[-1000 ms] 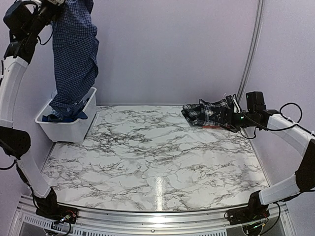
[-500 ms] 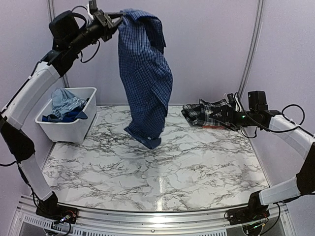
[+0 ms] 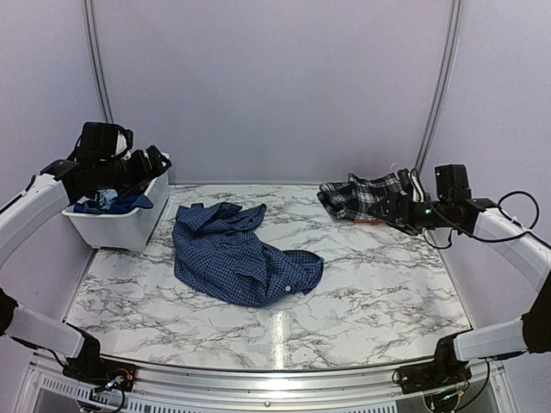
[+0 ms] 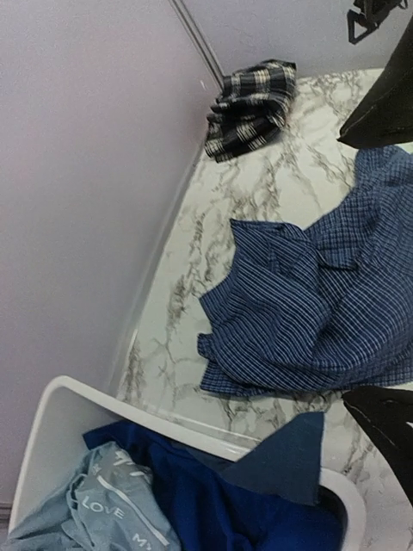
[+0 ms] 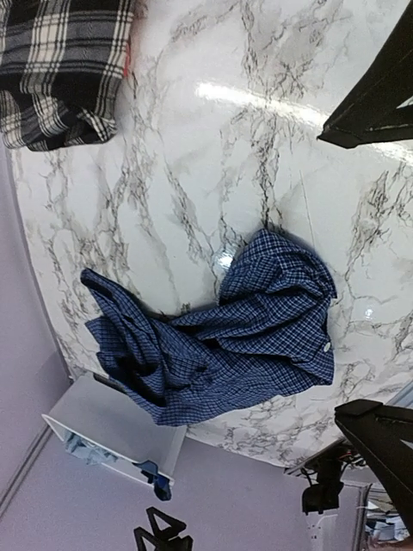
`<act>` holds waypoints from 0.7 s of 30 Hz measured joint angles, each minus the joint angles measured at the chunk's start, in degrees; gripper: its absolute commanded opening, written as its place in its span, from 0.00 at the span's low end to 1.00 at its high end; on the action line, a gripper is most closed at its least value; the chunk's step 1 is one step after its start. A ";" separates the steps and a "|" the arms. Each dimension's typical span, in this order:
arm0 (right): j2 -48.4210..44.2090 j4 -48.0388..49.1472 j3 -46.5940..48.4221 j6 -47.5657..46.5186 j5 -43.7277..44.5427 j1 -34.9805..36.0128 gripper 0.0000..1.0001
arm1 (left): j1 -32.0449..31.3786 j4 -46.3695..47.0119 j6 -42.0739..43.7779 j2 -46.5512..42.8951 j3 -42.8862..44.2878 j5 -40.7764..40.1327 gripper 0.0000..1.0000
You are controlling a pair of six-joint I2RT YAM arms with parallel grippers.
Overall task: Fold and stack the mixed laundry pile
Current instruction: Place the crumpled shirt at the center of the board, then flatten out the crumpled shirt at the center of the board.
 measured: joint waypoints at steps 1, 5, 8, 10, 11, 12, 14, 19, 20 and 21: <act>0.26 0.02 -0.46 0.02 0.24 1.05 0.96 | -0.48 -1.25 1.20 -0.70 -1.20 -0.83 0.99; 4.83 0.83 -0.50 0.00 0.87 7.67 0.91 | -3.23 -3.87 4.94 -0.50 -4.28 -1.51 0.99; 11.47 0.98 1.14 -0.11 2.40 12.59 0.89 | -6.56 -5.01 7.26 2.58 -5.03 -0.72 0.99; 16.63 0.90 3.50 -0.44 4.22 15.76 0.87 | -8.70 -5.29 8.61 6.10 -5.01 -0.70 0.99; 18.40 0.90 4.48 -0.66 4.87 16.79 0.87 | -9.31 -5.35 9.09 7.43 -4.96 -0.72 0.99; 20.76 0.66 6.19 -0.85 6.03 18.12 0.86 | -10.01 -5.99 9.77 9.35 -4.52 -0.83 0.99; 25.49 0.44 10.27 -1.64 8.11 20.33 0.85 | -11.10 -7.56 11.28 14.32 -2.05 -1.36 0.99; 36.33 -1.20 21.92 -4.76 13.86 24.06 0.84 | -12.26 -10.38 15.37 28.06 12.13 -4.39 0.99; 39.15 -2.01 25.16 -5.90 15.54 24.85 0.84 | -12.48 -10.75 16.35 30.73 15.56 -5.22 0.99; 41.40 -2.62 27.58 -6.71 16.90 25.49 0.83 | -12.63 -10.99 17.00 32.83 18.25 -5.92 0.99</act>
